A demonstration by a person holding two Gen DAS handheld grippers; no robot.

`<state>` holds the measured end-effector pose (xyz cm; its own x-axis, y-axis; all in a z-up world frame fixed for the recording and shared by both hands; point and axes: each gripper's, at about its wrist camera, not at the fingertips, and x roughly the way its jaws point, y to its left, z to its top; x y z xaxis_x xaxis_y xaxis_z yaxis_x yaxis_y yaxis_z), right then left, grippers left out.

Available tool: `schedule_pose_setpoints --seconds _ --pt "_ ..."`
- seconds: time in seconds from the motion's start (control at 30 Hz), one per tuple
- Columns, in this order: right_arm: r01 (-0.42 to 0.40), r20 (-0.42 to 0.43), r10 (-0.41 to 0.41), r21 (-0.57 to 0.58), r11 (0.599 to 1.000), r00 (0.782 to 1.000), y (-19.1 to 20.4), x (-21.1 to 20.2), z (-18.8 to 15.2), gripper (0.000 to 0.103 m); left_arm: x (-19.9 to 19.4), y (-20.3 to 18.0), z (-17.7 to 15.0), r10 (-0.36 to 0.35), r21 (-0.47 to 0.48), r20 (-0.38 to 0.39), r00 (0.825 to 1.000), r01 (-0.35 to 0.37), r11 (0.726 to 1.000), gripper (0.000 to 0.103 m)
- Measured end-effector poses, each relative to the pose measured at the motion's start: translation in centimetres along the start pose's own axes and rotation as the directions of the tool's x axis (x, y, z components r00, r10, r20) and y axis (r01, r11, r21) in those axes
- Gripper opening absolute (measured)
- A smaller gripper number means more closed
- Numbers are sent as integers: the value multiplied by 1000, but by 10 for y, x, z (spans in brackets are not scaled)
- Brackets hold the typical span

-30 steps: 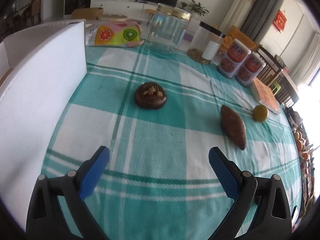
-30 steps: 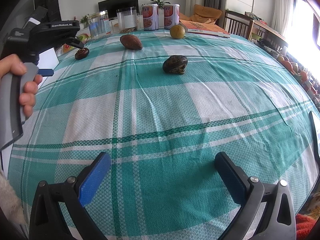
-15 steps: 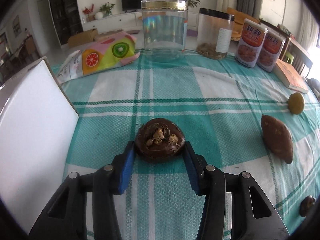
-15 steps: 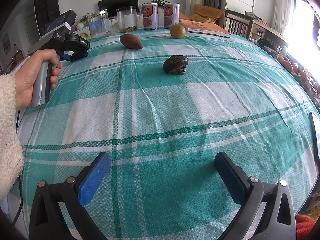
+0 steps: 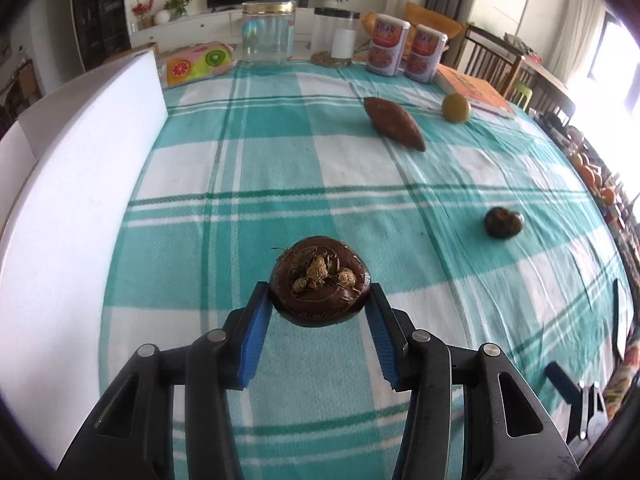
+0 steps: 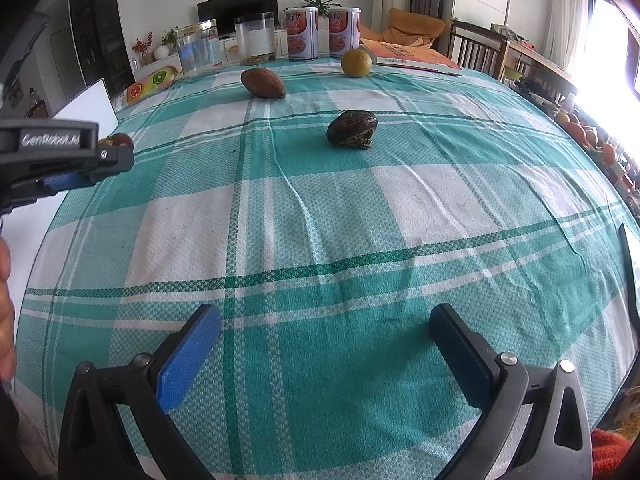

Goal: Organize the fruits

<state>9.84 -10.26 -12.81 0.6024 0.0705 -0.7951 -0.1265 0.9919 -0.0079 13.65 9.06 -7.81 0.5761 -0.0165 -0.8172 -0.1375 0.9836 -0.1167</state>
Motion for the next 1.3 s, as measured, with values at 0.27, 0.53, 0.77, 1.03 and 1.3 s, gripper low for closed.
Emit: schedule_pose_setpoints --seconds 0.27,0.53,0.77,1.03,1.3 --pt "0 0 0 -1 1000 1000 0 0 0 103 0 6 -44 24 33 -17 1000 -23 999 49" --pt "0 0 0 -1 1000 1000 -1 0 0 103 6 5 -57 67 77 58 996 -71 994 88" --pt "-2 0 2 0 1000 1000 -1 0 0 103 8 9 -57 66 68 53 996 -70 995 97" --pt "-195 104 174 250 948 979 -52 -21 2 103 2 14 -58 10 63 55 998 -14 998 96" --pt "-210 64 205 87 974 977 -16 -11 124 103 6 13 -47 11 89 77 997 -18 996 73"
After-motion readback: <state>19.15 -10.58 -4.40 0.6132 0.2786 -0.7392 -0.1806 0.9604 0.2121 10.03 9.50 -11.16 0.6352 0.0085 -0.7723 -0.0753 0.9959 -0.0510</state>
